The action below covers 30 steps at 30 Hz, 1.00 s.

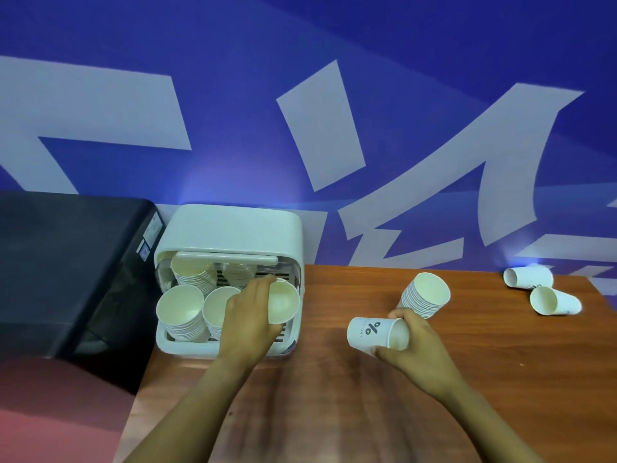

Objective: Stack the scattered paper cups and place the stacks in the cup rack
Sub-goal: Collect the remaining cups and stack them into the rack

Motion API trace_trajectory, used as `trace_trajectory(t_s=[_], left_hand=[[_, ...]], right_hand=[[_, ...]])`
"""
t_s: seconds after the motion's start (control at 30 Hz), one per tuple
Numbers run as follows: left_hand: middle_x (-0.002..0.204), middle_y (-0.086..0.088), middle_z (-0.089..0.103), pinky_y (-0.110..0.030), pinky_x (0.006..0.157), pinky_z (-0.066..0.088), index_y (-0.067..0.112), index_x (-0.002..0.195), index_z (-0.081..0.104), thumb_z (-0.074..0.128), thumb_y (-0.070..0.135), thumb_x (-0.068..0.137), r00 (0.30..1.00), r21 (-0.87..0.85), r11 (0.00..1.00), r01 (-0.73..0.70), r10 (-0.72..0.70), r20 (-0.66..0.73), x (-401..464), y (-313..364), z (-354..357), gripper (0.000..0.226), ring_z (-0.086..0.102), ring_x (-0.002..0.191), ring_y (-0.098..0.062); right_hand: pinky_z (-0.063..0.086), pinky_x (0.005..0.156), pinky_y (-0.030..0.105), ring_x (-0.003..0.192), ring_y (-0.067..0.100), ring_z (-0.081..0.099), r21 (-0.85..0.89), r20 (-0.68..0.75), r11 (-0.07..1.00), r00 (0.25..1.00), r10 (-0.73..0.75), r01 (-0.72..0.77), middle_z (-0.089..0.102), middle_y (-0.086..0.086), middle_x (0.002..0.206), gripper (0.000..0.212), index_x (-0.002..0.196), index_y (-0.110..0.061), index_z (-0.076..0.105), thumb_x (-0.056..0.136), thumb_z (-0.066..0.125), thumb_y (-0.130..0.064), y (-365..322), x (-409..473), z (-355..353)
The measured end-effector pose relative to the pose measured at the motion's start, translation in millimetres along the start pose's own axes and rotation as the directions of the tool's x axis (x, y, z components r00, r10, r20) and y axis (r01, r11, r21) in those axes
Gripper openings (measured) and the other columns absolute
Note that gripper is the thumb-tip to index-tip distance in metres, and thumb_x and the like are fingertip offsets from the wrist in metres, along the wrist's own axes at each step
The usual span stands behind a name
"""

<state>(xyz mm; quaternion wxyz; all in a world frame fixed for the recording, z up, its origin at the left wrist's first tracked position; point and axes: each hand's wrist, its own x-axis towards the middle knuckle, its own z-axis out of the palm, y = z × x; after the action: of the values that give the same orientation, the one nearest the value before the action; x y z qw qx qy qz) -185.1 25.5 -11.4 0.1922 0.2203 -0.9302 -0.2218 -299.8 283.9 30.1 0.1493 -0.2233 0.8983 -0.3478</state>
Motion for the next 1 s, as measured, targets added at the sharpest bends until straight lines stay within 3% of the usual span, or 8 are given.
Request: trace_trajectory(t_s=[0.1,0.2,0.3,0.43,0.6,0.73,0.87,1.0], left_hand=[[0.121,0.007,0.059,-0.036,0.093,0.033,0.023,0.128,0.049,0.075,0.019,0.062,0.998,0.055,0.998,-0.013,0.01,0.067,-2.1,3.1,1.9,0.071,0.056,0.111,-0.021],[0.126,0.014,0.054,-0.039,0.105,0.022,0.032,0.133,0.04,0.07,0.043,0.072,0.992,0.055,0.995,0.085,-0.089,0.09,0.9,5.7,-0.2,0.068,0.049,0.119,-0.013],[0.129,0.015,0.051,-0.045,0.111,0.014,0.035,0.134,0.037,0.064,0.054,0.074,0.988,0.083,0.991,0.109,-0.118,0.104,4.5,4.7,-1.5,0.068,0.044,0.124,-0.013],[0.139,0.015,0.042,-0.054,0.114,0.006,0.033,0.14,0.032,0.063,0.055,0.077,0.981,0.191,0.979,0.077,-0.109,0.161,10.7,4.4,0.9,0.073,0.03,0.135,-0.014],[0.16,0.003,0.008,-0.066,0.108,-0.008,0.032,0.15,0.01,0.065,0.059,0.073,0.931,0.386,0.922,0.016,-0.154,0.33,10.7,0.7,6.9,0.098,-0.002,0.147,-0.025],[0.16,-0.004,-0.001,-0.068,0.107,-0.006,0.035,0.15,-0.006,0.061,0.064,0.075,0.907,0.459,0.888,0.028,-0.216,0.362,10.3,-0.4,4.7,0.104,-0.007,0.147,-0.027],[0.158,-0.009,0.006,-0.067,0.108,-0.004,0.031,0.151,-0.004,0.055,0.062,0.08,0.916,0.476,0.878,0.047,-0.227,0.33,12.4,-2.3,4.1,0.097,-0.003,0.146,-0.029],[0.157,-0.006,0.013,-0.066,0.109,0.0,0.029,0.151,0.003,0.053,0.06,0.082,0.936,0.482,0.874,0.059,-0.217,0.279,14.0,-6.5,1.0,0.091,0.003,0.146,-0.027]], right_hand=[[0.037,0.065,0.011,0.092,0.0,0.052,0.0,0.03,1.0,1.0,0.003,-0.003,0.054,-0.008,0.104,0.05,0.101,-0.026,0.051,0.062,0.083,-0.024,3.9,3.4,1.6],[0.037,0.065,0.011,0.091,0.001,0.052,-0.009,0.044,1.0,0.999,0.01,-0.01,0.055,-0.007,0.104,0.05,0.101,-0.026,0.052,0.062,0.084,-0.024,5.9,5.6,4.6],[0.037,0.067,0.011,0.092,0.002,0.052,-0.015,0.052,1.0,0.999,0.01,-0.009,0.055,-0.006,0.104,0.051,0.102,-0.026,0.053,0.062,0.084,-0.024,6.8,7.5,6.1],[0.036,0.064,0.011,0.09,0.0,0.052,-0.028,0.069,1.0,0.998,0.003,-0.001,0.055,-0.006,0.104,0.05,0.103,-0.025,0.053,0.063,0.083,-0.024,5.0,9.1,7.4],[0.036,0.072,0.012,0.097,0.005,0.05,-0.016,0.048,1.0,0.999,-0.005,0.006,0.051,-0.005,0.111,0.059,0.111,-0.028,0.051,0.063,0.084,-0.028,4.1,10.3,8.2],[0.038,0.081,0.02,0.104,0.01,0.047,0.012,-0.006,1.0,1.0,0.025,-0.025,0.047,-0.006,0.113,0.076,0.119,-0.025,0.044,0.057,0.087,-0.029,-2.3,8.2,13.7],[0.039,0.069,0.014,0.095,0.003,0.05,0.012,0.02,1.0,1.0,-0.009,0.009,0.049,-0.007,0.107,0.065,0.106,-0.026,0.046,0.055,0.088,-0.028,-12.0,10.3,20.4],[0.038,0.074,0.007,0.101,0.001,0.049,0.002,0.057,0.998,0.997,-0.059,0.059,0.048,-0.011,0.114,0.067,0.114,-0.034,0.045,0.061,0.085,-0.03,-21.5,10.9,25.4]])
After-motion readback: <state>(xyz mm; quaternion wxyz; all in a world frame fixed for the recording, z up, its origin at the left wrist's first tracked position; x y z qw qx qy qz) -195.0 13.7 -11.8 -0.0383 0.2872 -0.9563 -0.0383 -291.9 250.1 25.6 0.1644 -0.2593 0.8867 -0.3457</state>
